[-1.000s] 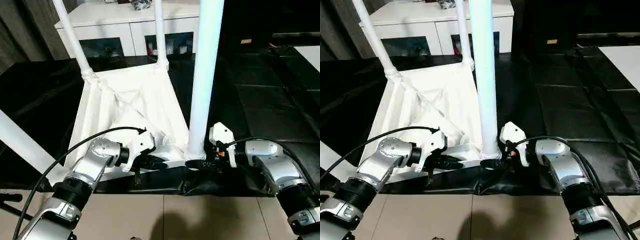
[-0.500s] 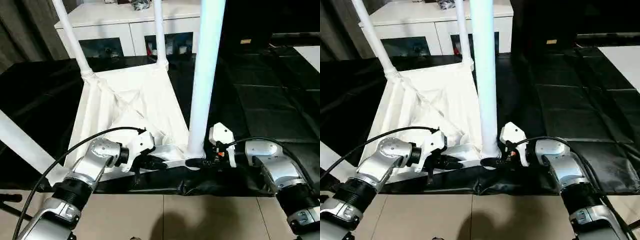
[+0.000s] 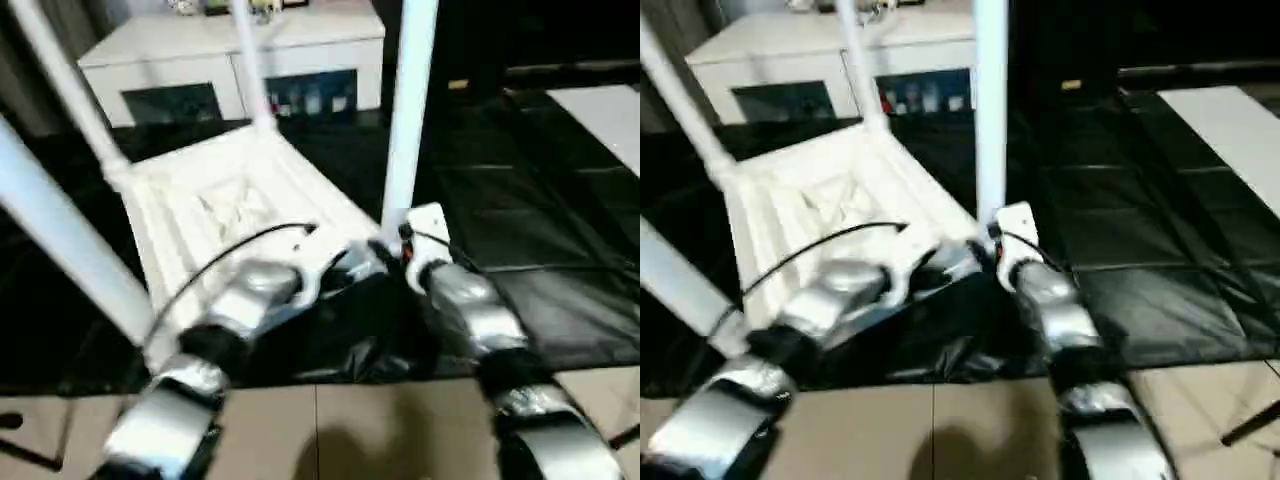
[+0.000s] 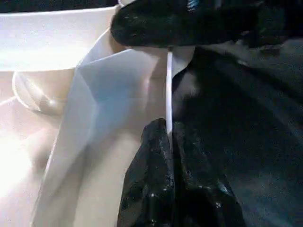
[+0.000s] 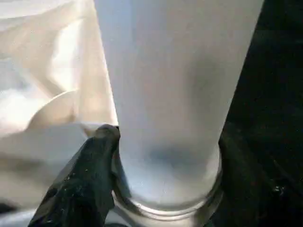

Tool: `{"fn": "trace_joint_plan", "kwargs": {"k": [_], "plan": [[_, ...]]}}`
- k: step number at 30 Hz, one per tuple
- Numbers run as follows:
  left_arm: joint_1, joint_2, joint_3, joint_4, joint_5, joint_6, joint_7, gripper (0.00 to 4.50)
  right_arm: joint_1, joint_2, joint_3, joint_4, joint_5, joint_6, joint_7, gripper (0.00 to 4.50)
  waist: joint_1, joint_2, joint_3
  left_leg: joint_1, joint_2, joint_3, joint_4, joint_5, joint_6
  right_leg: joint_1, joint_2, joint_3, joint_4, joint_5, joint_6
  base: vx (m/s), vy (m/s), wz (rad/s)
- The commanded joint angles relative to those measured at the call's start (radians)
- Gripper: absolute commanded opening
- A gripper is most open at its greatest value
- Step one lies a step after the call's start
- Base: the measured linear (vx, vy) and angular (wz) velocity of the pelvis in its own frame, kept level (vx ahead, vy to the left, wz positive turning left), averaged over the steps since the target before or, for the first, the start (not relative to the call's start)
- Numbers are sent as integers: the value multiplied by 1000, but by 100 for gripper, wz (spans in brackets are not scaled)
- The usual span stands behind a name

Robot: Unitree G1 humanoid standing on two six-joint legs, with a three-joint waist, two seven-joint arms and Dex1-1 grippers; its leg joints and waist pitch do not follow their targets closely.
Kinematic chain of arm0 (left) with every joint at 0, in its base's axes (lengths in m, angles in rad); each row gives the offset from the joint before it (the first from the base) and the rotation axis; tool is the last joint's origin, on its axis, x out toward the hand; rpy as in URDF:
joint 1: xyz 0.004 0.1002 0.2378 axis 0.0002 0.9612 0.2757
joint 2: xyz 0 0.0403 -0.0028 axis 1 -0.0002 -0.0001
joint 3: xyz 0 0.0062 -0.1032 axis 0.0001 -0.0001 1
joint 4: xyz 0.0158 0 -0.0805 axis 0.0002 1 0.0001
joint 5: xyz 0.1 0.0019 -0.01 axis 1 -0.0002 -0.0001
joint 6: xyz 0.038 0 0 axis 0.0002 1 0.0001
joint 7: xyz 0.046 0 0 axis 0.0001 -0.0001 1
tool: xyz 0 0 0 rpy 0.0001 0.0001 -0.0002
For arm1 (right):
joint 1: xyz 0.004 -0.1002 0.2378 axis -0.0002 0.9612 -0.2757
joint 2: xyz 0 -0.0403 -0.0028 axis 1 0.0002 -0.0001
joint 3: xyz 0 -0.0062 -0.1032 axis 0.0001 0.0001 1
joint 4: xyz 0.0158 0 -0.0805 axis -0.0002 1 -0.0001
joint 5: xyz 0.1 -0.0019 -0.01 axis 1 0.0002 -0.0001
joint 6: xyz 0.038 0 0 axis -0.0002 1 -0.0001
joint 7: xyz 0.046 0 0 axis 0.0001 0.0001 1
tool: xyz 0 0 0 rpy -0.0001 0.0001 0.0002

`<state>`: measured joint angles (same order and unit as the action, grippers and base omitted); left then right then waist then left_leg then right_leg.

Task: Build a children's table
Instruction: Rotate leg to tighten

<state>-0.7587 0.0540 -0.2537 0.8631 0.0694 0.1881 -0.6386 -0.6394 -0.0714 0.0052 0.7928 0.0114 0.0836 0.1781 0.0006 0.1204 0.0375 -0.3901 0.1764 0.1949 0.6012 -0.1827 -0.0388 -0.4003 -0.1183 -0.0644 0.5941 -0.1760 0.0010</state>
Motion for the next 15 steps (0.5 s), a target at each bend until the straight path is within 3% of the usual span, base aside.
{"fn": "trace_joint_plan", "kwargs": {"k": [1, 4, 7, 9, 12, 13, 15], "plan": [[-16, -14, 1, 33, 24, -33, 66, 0, -7, 76, 40, 7, 14, -26, 38, 327, 0, -17, -62, 12, 29, -25, -78, -306, 56, 42, -30, 17, -83, -263, -205, 0, 0, 0], [-9, -9, -24, 25, 34, -81, 17, 0, 7, 73, 37, -37, 18, -50, 73, 351, 5, -17, -65, 9, 31, -24, -76, -272, 93, 47, -33, 16, -79, -229, -211, 0, 0, 0], [3, 3, -43, 15, 35, -118, -28, 0, 29, 26, 5, -82, 35, -73, 68, 384, 10, -25, -68, 10, 33, -22, -73, -235, 115, 48, -33, 17, -75, -197, -222, 0, 0, 0], [2, 4, -42, 26, 35, -147, -41, 0, 43, -6, -6, -104, 49, -88, 106, 397, 12, -21, -67, 8, 34, -22, -71, -219, 127, 50, -33, 16, -74, -188, -223, 0, 0, 0], [4, 6, -37, 35, 37, -166, -51, 0, 76, -66, 17, -149, 51, -79, 218, 407, 17, -22, -68, 7, 34, -21, -68, -202, 145, 52, -33, 15, -72, -173, -226, 0, 0, 0], [4, 10, -39, 38, 40, -178, -56, 0, 107, -112, 40, -195, 65, -68, 320, 407, 20, -12, -67, 7, 33, -21, -67, -201, 151, 52, -32, 14, -71, -182, -222, 0, 0, 0], [3, 13, -41, 42, 44, -195, -62, 0, 142, -163, 67, -246, 78, -59, 429, 407, 26, -17, -66, 12, 36, -19, -66, -213, 154, 49, -31, 15, -76, -200, -212, 0, 0, 0]]}}
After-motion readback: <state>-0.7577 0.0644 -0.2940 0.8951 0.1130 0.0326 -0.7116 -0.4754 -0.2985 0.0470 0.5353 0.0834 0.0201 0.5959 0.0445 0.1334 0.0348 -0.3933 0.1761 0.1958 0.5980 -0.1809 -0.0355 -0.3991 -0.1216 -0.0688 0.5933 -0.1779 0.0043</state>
